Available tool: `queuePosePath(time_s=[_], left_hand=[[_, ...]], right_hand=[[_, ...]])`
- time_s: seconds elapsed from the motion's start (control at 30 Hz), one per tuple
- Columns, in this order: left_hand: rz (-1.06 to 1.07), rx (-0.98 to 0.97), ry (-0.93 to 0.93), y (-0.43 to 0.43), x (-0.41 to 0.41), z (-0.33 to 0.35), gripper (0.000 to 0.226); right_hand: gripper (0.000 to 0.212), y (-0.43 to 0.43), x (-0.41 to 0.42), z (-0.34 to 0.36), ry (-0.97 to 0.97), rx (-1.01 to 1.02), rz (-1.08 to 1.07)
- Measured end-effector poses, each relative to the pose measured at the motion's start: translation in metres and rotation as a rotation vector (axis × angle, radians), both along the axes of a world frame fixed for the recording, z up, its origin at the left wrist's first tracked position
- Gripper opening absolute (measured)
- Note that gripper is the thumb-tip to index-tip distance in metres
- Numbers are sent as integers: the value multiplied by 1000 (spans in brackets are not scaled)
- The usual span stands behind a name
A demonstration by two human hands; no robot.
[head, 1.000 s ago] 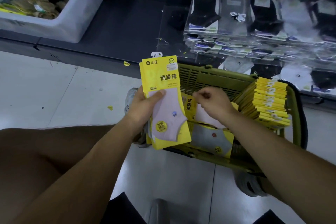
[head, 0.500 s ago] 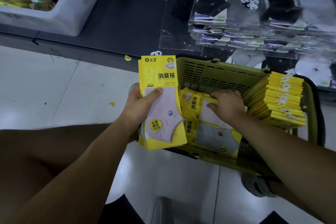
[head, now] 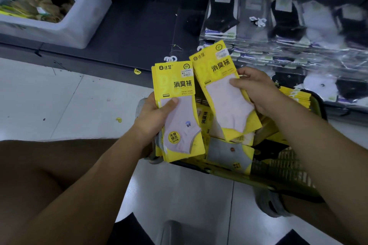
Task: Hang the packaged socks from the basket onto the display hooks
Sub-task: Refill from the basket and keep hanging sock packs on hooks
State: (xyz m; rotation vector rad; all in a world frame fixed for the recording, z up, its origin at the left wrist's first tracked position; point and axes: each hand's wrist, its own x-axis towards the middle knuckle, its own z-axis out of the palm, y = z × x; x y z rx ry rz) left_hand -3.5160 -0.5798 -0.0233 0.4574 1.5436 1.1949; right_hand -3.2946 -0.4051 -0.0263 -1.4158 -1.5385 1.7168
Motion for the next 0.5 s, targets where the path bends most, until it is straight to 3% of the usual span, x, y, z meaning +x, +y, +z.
queuePosePath(time_s=[0.07, 0.23, 0.3, 0.4, 0.5], left_hand=[[-13, 33, 12, 1, 4, 6, 39], [-1, 108, 27, 3, 15, 14, 34], [18, 144, 17, 5, 23, 22, 46], [44, 174, 0, 12, 33, 38, 70], [-1, 240, 24, 24, 34, 52, 61]], right_hand=[[18, -4, -4, 19, 135, -81, -10], [17, -19, -8, 53, 234, -85, -60], [17, -31, -12, 60, 270, -128, -12], [16, -49, -19, 66, 156, -73, 33], [16, -54, -21, 84, -3, 88, 88]])
